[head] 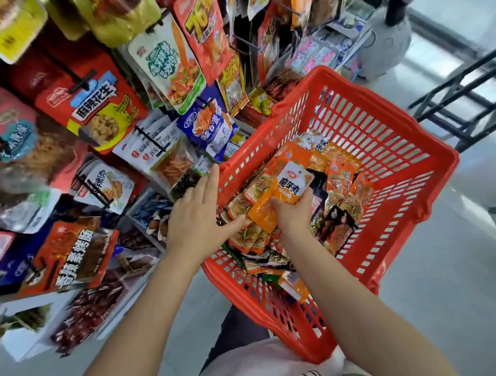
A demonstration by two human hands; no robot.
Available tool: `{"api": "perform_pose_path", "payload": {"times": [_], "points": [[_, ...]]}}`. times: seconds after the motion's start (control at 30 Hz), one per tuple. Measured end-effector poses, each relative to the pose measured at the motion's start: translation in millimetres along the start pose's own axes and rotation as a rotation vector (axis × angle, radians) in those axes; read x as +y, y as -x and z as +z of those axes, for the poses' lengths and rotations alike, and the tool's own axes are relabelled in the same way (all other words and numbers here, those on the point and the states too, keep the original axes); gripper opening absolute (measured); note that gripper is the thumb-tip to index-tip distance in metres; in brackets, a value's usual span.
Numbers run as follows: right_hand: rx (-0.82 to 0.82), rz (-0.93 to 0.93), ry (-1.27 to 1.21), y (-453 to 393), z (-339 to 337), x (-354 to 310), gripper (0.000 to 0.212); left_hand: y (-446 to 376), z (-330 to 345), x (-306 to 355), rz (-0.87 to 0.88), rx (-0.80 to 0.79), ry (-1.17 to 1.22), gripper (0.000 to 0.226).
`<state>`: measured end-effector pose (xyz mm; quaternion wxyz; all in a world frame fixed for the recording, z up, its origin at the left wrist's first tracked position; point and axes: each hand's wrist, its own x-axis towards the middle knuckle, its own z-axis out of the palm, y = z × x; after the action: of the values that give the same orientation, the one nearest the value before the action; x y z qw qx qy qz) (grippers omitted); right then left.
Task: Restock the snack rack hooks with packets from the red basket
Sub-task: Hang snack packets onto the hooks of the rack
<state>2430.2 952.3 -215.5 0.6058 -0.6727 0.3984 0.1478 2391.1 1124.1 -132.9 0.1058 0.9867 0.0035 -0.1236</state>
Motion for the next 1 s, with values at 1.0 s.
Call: {"api": "perform_pose_path", "payload": {"times": [1.0], "points": [[-0.677, -0.154, -0.325, 52, -104, -72, 0.061, -12, -6, 53, -0.285, -0.629, 1.290, 0.131]]}}
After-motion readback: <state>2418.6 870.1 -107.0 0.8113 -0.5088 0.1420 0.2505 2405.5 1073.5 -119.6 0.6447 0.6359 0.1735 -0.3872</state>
